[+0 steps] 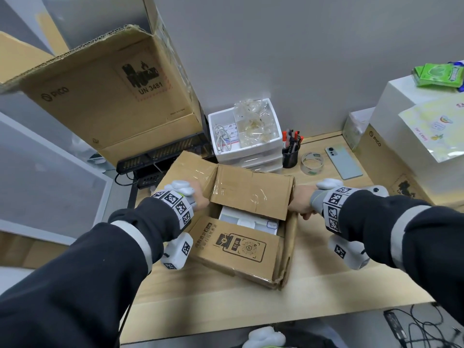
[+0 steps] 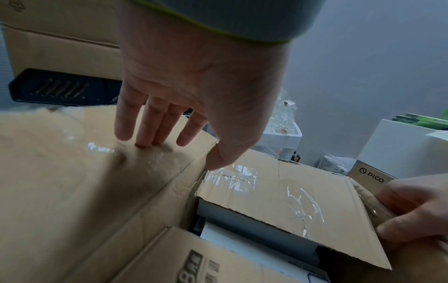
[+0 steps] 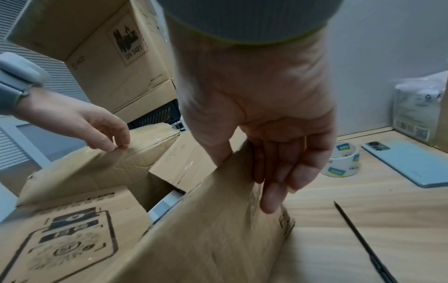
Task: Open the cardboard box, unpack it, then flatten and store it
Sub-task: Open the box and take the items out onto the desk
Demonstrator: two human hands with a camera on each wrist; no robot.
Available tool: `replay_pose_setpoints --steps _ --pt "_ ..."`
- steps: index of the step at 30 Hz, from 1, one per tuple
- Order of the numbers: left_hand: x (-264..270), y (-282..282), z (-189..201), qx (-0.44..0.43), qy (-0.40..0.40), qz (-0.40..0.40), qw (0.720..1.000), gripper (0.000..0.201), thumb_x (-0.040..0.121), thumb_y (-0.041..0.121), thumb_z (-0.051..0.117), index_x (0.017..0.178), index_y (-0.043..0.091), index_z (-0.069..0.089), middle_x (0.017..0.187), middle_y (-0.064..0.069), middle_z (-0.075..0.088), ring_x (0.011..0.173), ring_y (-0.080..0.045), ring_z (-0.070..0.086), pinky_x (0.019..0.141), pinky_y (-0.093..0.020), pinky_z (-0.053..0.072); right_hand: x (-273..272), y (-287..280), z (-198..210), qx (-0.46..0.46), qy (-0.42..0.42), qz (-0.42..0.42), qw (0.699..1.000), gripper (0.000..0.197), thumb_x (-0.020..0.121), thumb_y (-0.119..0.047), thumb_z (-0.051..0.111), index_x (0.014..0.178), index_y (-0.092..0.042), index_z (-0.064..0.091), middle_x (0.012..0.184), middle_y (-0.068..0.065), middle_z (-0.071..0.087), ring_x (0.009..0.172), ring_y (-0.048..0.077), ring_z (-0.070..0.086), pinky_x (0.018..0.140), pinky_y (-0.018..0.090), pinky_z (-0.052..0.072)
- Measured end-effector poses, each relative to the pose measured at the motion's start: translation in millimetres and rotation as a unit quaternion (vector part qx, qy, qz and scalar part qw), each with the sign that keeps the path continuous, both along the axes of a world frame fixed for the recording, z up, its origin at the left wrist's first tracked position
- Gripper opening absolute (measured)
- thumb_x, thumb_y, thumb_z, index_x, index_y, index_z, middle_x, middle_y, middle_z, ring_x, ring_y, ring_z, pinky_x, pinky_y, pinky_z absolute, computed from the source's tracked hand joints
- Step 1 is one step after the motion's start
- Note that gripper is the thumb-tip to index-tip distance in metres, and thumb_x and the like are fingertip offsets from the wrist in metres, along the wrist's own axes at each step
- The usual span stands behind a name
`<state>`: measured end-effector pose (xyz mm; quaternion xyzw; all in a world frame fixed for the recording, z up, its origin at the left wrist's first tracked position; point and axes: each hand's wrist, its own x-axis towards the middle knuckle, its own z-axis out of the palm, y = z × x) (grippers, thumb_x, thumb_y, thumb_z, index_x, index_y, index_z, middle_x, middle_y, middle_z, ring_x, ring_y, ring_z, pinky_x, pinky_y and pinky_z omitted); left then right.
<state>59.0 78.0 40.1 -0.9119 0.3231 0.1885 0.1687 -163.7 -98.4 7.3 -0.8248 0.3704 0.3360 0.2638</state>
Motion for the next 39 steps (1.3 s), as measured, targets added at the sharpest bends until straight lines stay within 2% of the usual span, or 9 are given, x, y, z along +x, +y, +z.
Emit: replay_pose_setpoints --steps 6,14,19,24,28,30,32,35,39 --pt "-10 -1 4 0.01 -0.002 -0.01 1.0 0.022 0.087 0.035 0.062 0.079 0.019 0.049 0.076 -0.001 0.052 0.074 -0.021 0.052 0.061 -0.027 0.04 -8 -13 12 -0.009 0.022 -0.01 1.0 0.025 0.092 -0.019 0.048 0.071 -0.009 0.058 0.04 -0.002 0.06 0.044 0.013 0.055 0.046 0.018 0.045" --pt "-16 4 -22 0.011 0.028 -0.012 0.999 0.069 0.073 0.069 0.069 0.103 0.009 0.054 0.087 -0.002 0.067 0.079 -0.02 0.064 0.08 -0.036 0.057 -3 -27 5 -0.054 0.062 0.06 0.995 0.023 0.094 -0.012 0.049 0.098 0.0 0.068 0.09 0.011 0.075 0.068 0.021 0.065 0.053 0.024 0.047" --pt "-31 1 -32 0.0 0.058 -0.014 0.998 0.037 0.084 0.031 0.072 0.109 0.011 0.055 0.095 -0.004 0.058 0.083 -0.021 0.053 0.074 -0.032 0.044 -8 -35 -3 -0.052 0.003 0.039 0.998 0.023 0.091 -0.019 0.058 0.068 -0.018 0.054 0.065 0.0 0.064 0.056 0.014 0.062 0.05 0.024 0.048" --pt "-27 5 -35 -0.022 0.169 0.012 0.985 0.072 0.073 0.013 0.074 0.133 0.021 0.036 0.087 -0.008 0.068 0.071 -0.023 0.066 0.057 -0.034 0.057 -2 -38 0 -0.046 0.042 0.055 0.997 0.024 0.095 -0.019 0.049 0.074 -0.008 0.056 0.066 0.005 0.066 0.056 0.017 0.062 0.05 0.024 0.048" --pt "-24 6 -35 -0.029 0.18 0.016 0.983 0.069 0.075 0.014 0.075 0.129 0.023 0.034 0.079 -0.008 0.067 0.066 -0.022 0.066 0.052 -0.03 0.054 -2 -40 0 -0.056 0.03 0.084 0.994 0.021 0.091 -0.022 0.056 0.072 -0.014 0.057 0.068 0.002 0.067 0.058 0.015 0.063 0.061 0.026 0.053" --pt "-26 4 -36 -0.018 0.175 0.017 0.984 0.069 0.067 0.024 0.077 0.122 0.022 0.036 0.084 -0.009 0.07 0.074 -0.025 0.072 0.066 -0.037 0.063 0 -36 2 -0.076 0.027 0.097 0.992 0.016 0.086 -0.025 0.062 0.076 -0.014 0.056 0.073 0.003 0.065 0.061 0.016 0.061 0.061 0.027 0.052" --pt "-26 3 -39 -0.03 0.17 0.019 0.985 0.073 0.06 0.031 0.076 0.122 0.021 0.039 0.093 -0.009 0.069 0.084 -0.027 0.07 0.078 -0.045 0.062 3 -33 1 -0.114 0.018 0.092 0.989 0.039 0.074 -0.031 0.075 0.1 -0.012 0.053 0.094 0.006 0.063 0.079 0.021 0.062 0.067 0.03 0.053" --pt "-26 2 -44 -0.058 0.16 0.008 0.985 0.094 0.062 0.036 0.078 0.141 0.017 0.03 0.11 -0.011 0.067 0.097 -0.029 0.067 0.087 -0.046 0.059 5 -27 -5 -0.206 -0.038 0.13 0.969 0.115 0.051 -0.04 0.09 0.141 -0.011 0.024 0.13 0.01 0.043 0.117 0.028 0.049 0.095 0.038 0.047" --pt "-26 2 -42 -0.063 0.165 -0.001 0.984 0.101 0.07 0.03 0.082 0.149 0.017 0.021 0.106 -0.011 0.068 0.095 -0.029 0.067 0.086 -0.044 0.059 8 -15 -17 -0.266 -0.058 0.234 0.933 0.158 0.025 -0.067 0.085 0.151 -0.013 0.006 0.145 0.01 0.027 0.134 0.029 0.032 0.114 0.052 0.025"
